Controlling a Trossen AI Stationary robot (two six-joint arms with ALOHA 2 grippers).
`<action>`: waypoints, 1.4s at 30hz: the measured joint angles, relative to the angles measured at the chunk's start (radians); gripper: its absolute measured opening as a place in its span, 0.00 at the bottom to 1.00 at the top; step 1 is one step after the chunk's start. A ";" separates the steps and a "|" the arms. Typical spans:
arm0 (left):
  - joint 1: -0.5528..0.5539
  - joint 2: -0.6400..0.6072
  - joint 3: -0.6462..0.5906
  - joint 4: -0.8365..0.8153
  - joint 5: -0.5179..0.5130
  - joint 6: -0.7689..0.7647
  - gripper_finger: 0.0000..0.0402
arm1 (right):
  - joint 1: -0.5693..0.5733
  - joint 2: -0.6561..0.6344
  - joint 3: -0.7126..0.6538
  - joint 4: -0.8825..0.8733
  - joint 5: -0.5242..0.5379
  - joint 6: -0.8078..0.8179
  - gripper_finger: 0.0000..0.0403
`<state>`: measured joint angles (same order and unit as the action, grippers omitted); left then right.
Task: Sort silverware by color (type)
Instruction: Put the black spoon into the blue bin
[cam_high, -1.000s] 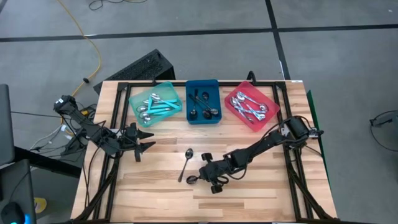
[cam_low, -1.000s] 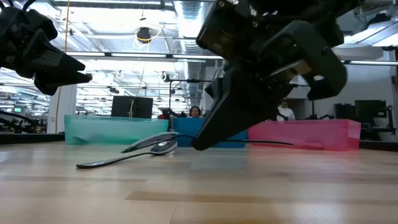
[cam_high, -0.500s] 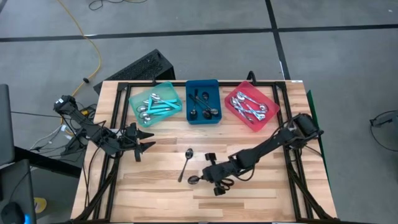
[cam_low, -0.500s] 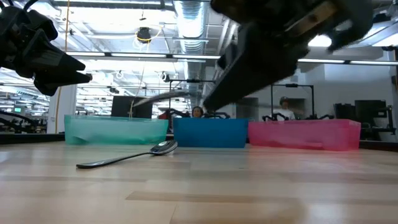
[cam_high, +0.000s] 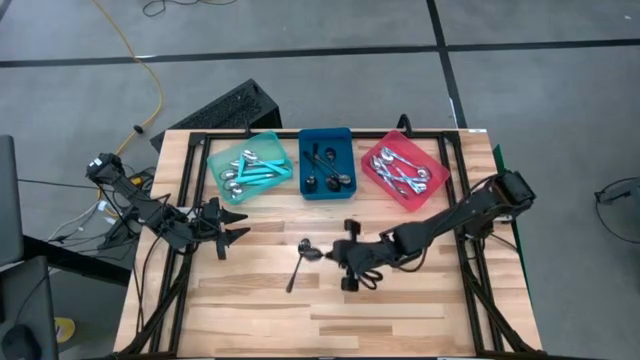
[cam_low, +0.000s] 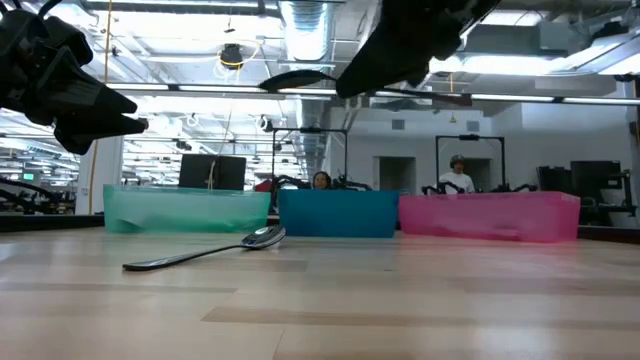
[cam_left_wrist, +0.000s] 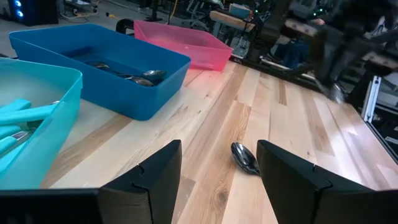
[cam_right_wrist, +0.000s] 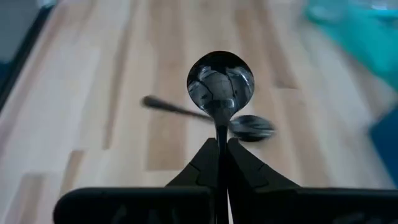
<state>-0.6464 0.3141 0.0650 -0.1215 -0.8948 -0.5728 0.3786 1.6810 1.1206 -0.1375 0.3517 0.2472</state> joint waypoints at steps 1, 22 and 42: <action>0.000 0.000 0.000 0.000 0.000 0.000 0.48 | -0.004 -0.011 0.000 -0.014 0.031 0.028 0.08; 0.000 0.000 0.000 -0.001 -0.001 0.000 0.48 | -0.165 -0.042 0.000 -0.174 0.442 0.331 0.08; 0.000 0.000 0.000 -0.003 -0.031 0.011 0.48 | -0.383 0.015 0.002 0.093 0.729 0.108 0.08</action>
<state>-0.6464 0.3141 0.0654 -0.1246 -0.9256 -0.5617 -0.0045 1.6962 1.1229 -0.0440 1.0802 0.3557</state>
